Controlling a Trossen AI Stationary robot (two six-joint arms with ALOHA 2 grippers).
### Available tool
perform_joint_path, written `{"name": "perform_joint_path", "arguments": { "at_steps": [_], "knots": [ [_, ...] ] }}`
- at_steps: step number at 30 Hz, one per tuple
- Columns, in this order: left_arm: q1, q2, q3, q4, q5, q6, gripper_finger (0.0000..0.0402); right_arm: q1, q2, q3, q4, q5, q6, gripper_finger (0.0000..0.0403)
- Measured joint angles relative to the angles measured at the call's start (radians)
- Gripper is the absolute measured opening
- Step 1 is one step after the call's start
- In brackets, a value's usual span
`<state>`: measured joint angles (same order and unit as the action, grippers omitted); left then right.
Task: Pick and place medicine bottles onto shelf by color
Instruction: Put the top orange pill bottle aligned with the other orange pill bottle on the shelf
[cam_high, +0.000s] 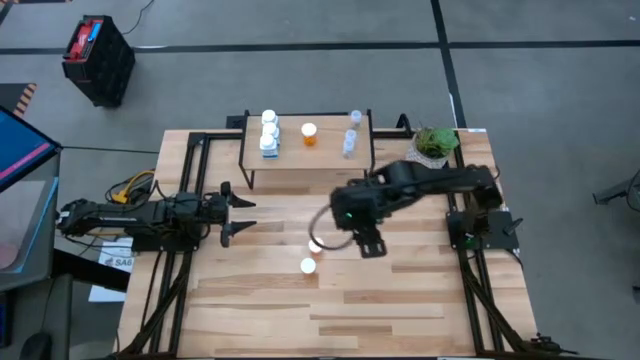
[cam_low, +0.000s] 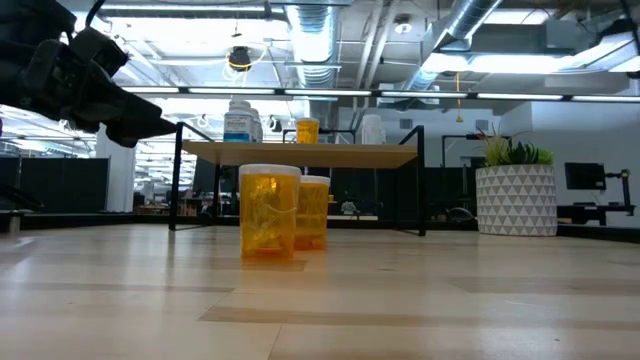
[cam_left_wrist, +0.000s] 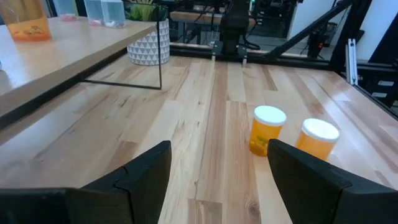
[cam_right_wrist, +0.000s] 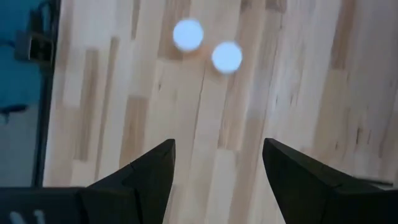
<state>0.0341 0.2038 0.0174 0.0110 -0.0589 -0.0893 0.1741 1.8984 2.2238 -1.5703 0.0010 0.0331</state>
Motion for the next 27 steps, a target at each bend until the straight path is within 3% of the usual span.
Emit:
{"name": "perform_joint_path", "arguments": {
  "at_steps": [6,15,20,27],
  "knots": [
    [0.0,0.011,0.0,0.001,-0.001,-0.002,0.0254,0.078,-0.205,-0.323,0.085,0.157,0.162,0.0265],
    [0.0,0.012,0.0,0.001,-0.001,-0.005,0.0254,0.16,-0.486,-0.802,0.468,0.176,0.306,0.0265],
    [0.0,0.012,0.0,0.001,-0.001,-0.004,0.0254,0.166,-0.541,-0.969,0.7,0.182,0.268,0.0265],
    [0.0,0.012,0.0,0.001,-0.001,-0.003,0.0254,0.145,-0.514,-1.118,1.011,0.242,0.221,0.0265]
  ]
}}
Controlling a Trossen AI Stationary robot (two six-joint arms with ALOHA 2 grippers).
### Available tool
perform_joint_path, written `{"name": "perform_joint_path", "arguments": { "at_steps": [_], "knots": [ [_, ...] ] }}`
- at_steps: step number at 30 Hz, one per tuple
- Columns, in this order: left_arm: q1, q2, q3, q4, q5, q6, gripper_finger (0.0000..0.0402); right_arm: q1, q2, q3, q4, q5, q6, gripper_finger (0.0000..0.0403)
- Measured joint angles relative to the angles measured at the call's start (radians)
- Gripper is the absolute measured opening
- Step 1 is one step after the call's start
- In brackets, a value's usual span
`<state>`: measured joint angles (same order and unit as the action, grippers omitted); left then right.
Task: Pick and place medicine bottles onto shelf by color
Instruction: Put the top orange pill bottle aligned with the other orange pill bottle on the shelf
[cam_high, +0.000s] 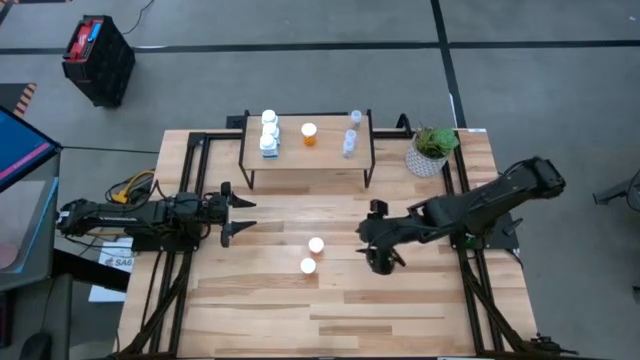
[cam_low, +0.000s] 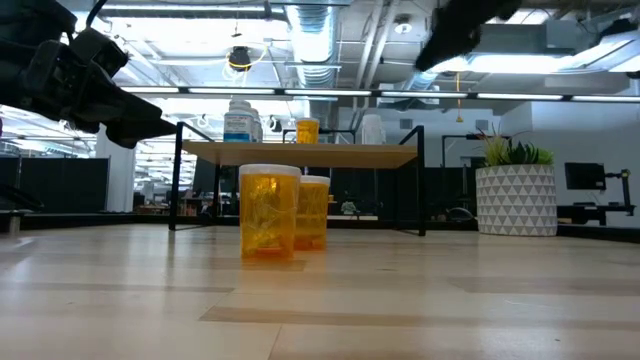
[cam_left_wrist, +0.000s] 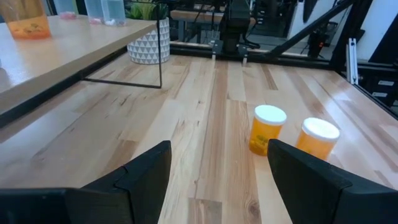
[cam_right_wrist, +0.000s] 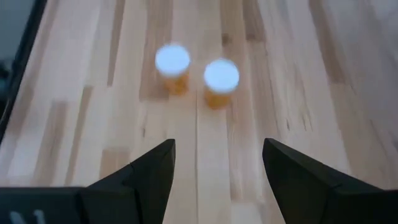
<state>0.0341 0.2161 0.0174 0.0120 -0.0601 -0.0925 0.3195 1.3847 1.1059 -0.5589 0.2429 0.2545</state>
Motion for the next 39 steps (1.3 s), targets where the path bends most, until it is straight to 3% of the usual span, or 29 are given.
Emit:
{"name": "perform_joint_path", "arguments": {
  "at_steps": [4,16,35,39],
  "knots": [
    [0.0,-0.001,0.0,0.0,0.001,0.0,0.0254,-0.023,0.049,-0.044,0.17,0.014,-0.001,0.0265],
    [0.0,0.029,0.0,0.001,-0.005,0.002,0.0254,-0.081,0.253,-0.039,0.274,0.019,-0.028,0.0265],
    [0.0,0.032,0.0,0.01,-0.004,0.008,0.0254,-0.087,0.255,-0.015,0.362,0.019,-0.027,0.0265],
    [-0.001,0.014,-0.001,0.081,0.063,0.068,0.0254,-0.087,0.254,-0.015,0.36,0.019,-0.027,0.0265]
  ]
}}
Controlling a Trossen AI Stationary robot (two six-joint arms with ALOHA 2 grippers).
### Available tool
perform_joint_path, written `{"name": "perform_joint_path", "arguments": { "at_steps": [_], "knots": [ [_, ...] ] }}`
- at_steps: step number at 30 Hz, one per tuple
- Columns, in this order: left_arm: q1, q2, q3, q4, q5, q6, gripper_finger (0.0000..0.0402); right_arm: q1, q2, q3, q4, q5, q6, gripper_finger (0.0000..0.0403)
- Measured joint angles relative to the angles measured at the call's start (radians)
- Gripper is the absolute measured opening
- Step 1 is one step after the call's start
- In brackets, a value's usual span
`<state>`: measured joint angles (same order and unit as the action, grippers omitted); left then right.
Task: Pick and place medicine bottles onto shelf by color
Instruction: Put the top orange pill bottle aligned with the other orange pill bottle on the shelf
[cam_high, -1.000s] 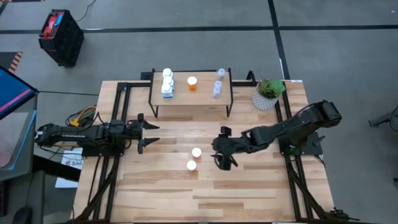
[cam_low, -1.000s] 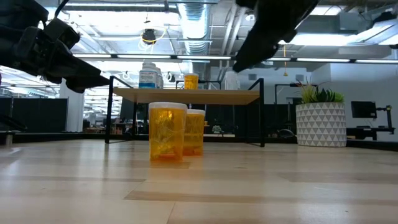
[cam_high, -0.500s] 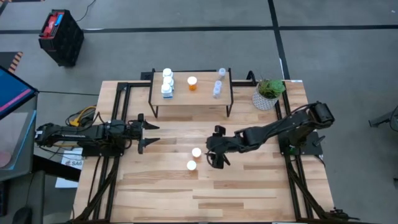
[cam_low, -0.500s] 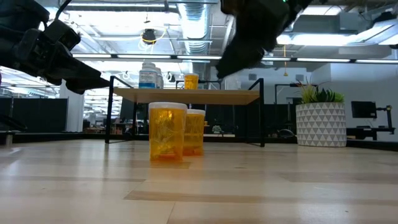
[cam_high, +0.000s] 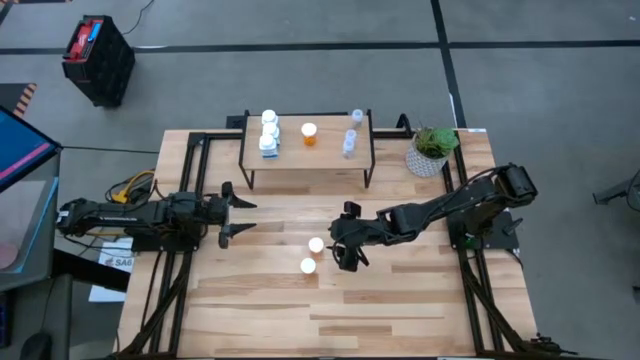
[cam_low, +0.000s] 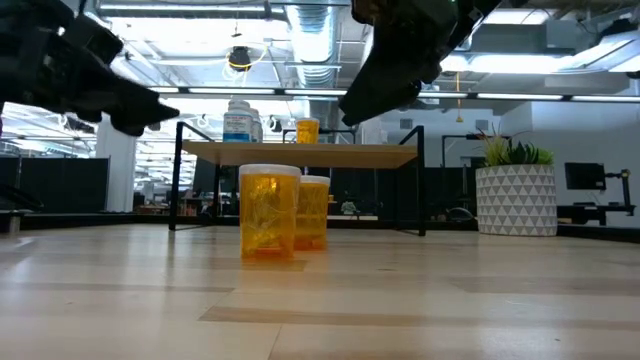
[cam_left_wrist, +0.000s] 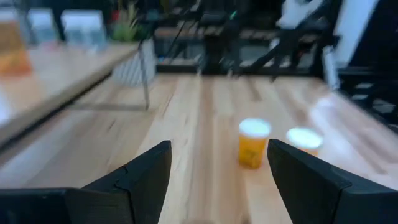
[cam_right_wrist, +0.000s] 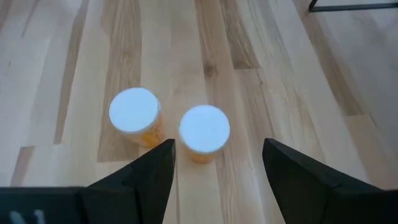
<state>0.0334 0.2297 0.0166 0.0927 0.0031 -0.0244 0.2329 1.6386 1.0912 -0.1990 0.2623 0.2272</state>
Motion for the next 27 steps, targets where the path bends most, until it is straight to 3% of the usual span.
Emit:
{"name": "perform_joint_path", "arguments": {
  "at_steps": [13,27],
  "knots": [
    [0.0,-0.174,0.0,-0.087,-0.012,0.046,0.0254,0.002,0.0,0.0,-0.002,-0.001,0.0,0.0265],
    [0.0,-0.184,0.0,-0.087,-0.028,0.039,0.0254,-0.027,0.0,0.0,0.024,-0.001,0.001,0.0265]
  ]
}}
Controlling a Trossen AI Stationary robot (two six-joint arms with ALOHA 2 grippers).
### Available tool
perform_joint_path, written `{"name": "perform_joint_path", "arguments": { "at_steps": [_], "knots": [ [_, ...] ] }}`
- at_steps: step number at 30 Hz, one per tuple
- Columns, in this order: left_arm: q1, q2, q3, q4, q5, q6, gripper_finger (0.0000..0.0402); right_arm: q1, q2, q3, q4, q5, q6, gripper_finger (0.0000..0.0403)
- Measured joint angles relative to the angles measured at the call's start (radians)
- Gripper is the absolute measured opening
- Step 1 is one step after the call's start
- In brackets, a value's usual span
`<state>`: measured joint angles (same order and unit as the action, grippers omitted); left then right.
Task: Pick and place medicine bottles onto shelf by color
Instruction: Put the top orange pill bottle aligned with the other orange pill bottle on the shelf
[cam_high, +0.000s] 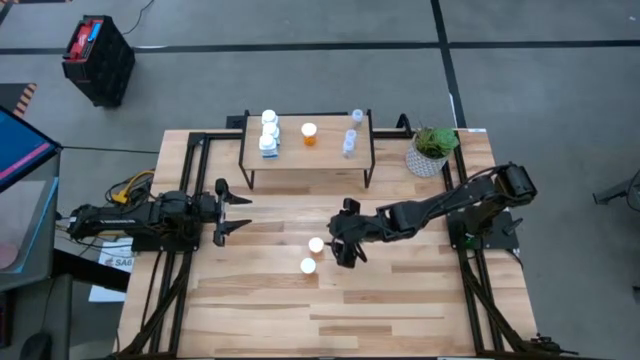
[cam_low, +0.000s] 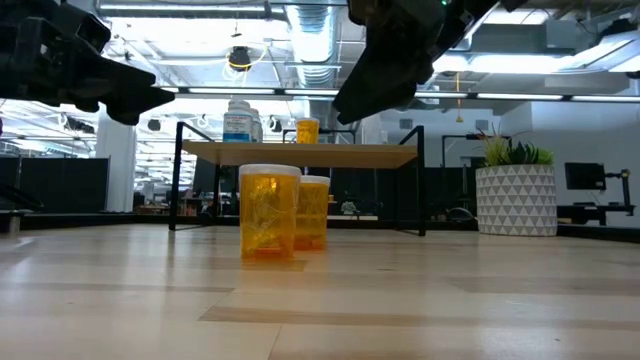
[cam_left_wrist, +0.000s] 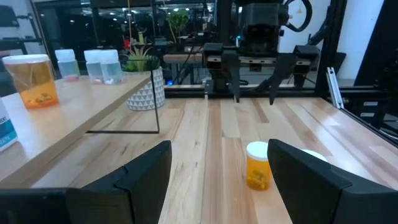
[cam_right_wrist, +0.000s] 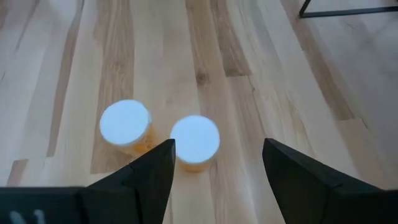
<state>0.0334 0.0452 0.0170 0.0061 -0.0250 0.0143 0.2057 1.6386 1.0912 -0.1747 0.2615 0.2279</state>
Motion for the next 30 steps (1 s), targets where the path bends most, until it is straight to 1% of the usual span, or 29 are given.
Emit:
{"name": "perform_joint_path", "arguments": {
  "at_steps": [11,15,23,25,28,30],
  "knots": [
    [0.0,0.0,0.0,0.0,-0.001,-0.002,0.0254,-0.025,0.0,0.0,0.037,-0.002,0.003,0.0265],
    [0.0,0.0,0.0,0.0,-0.002,-0.002,0.0254,-0.026,0.0,0.0,0.067,-0.054,-0.001,0.0266],
    [0.0,0.0,0.0,0.0,-0.002,-0.003,0.0254,-0.031,0.02,0.0,0.1,-0.156,-0.102,0.0266],
    [0.0,0.0,0.0,0.0,-0.001,-0.003,0.0254,-0.032,0.037,0.003,0.123,-0.162,-0.104,0.0266],
    [0.0,0.0,0.0,0.0,-0.001,-0.003,0.0254,-0.04,0.05,-0.004,0.114,-0.161,-0.109,0.0266],
    [0.0,0.0,0.0,0.0,-0.001,-0.003,0.0254,-0.053,0.066,0.004,0.178,-0.16,-0.108,0.0266]
  ]
}}
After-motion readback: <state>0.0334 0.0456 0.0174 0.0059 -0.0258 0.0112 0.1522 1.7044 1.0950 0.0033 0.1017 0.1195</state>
